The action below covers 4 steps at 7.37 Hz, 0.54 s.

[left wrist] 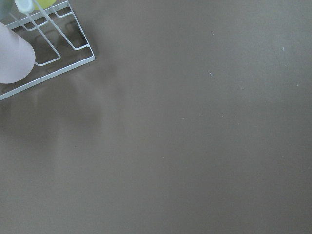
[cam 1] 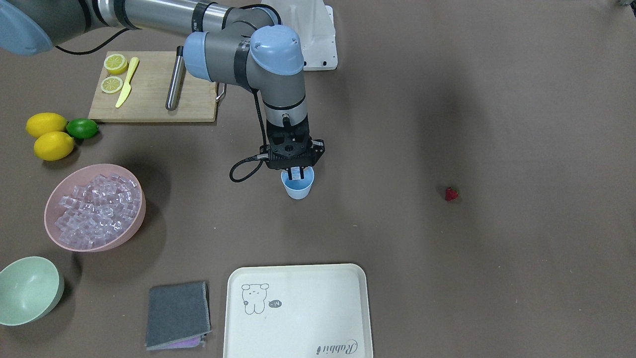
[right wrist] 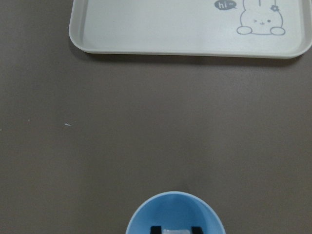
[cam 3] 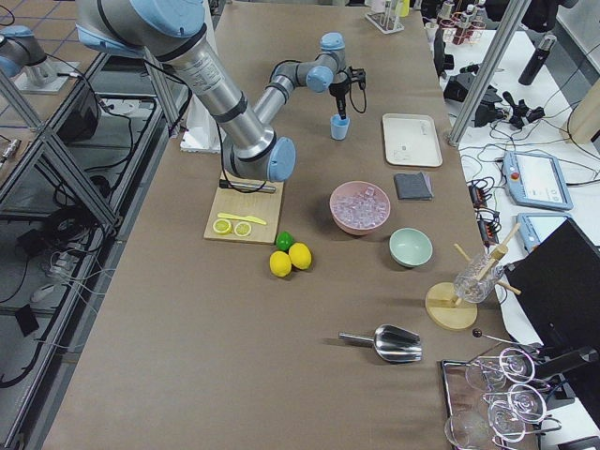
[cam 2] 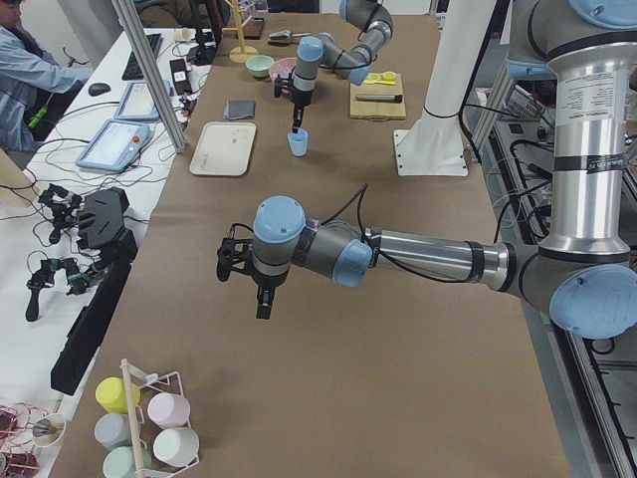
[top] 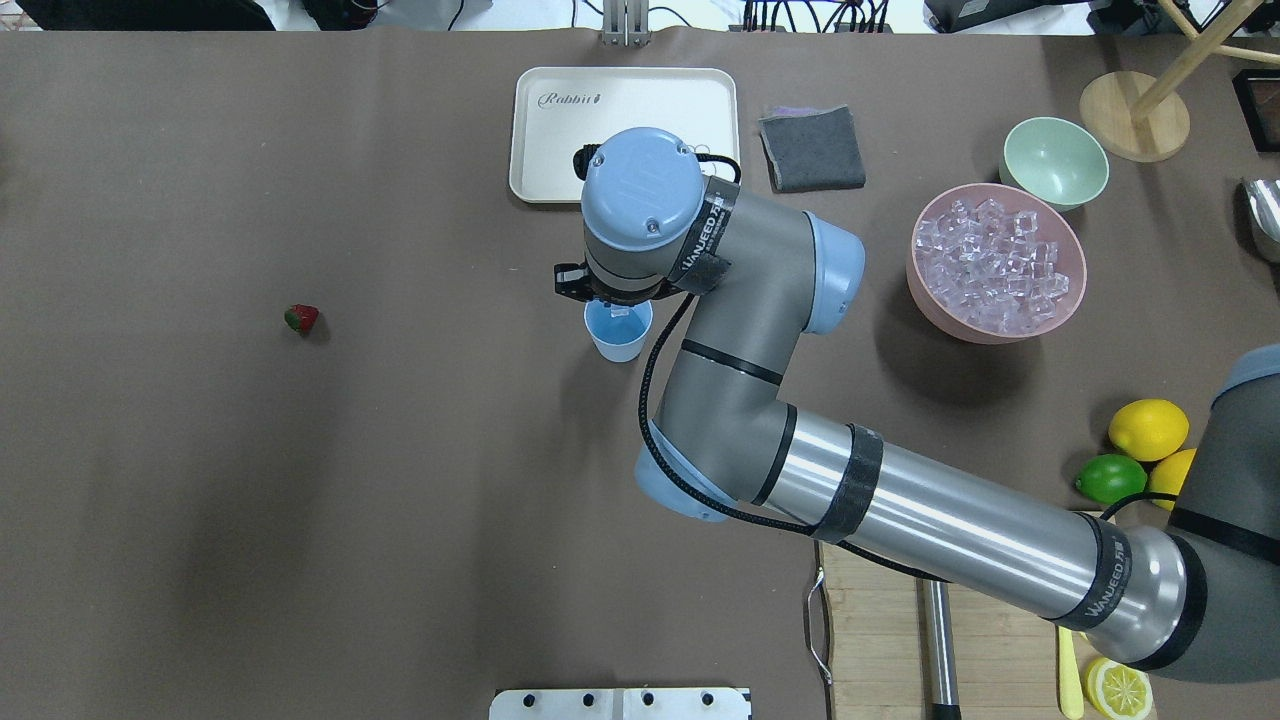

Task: Put ice and strawberries in cup
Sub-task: 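Open the right gripper to drop the ice cube into the cup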

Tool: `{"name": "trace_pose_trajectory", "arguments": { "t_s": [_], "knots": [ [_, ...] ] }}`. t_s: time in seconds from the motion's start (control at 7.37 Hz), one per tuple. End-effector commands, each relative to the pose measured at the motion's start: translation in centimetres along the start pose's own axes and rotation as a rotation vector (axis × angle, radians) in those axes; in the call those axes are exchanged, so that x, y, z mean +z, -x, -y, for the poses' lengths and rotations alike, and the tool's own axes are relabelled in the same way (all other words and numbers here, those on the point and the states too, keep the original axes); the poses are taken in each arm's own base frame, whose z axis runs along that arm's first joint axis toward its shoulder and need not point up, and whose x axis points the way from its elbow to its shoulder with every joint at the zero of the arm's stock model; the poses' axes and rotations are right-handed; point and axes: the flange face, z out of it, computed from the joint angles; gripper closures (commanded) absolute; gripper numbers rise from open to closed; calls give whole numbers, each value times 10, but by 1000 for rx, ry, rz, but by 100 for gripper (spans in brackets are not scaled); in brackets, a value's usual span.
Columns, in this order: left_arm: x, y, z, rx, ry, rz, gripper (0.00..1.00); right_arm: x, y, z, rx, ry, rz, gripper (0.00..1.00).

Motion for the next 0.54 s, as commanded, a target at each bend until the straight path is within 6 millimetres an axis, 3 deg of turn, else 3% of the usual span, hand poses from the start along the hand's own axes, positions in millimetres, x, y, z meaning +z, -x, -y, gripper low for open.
{"name": "trace_pose_trajectory", "arguments": {
  "t_s": [0.0,0.14,0.27,0.41],
  "knots": [
    [1,1,-1,-3,4,-2,2,5,6,-9,-10,-8,-7,73],
    [0,0,-2,-2,3,-5,2,6,5,-9,-21,-7,-8,40],
    [1,2,-3,-4,5,-4,2,6,4,-8,-24,-8,-10,26],
    [1,2,-4,-4,5,-4,2,3,-1,0,-50,-16,-12,20]
  ]
}}
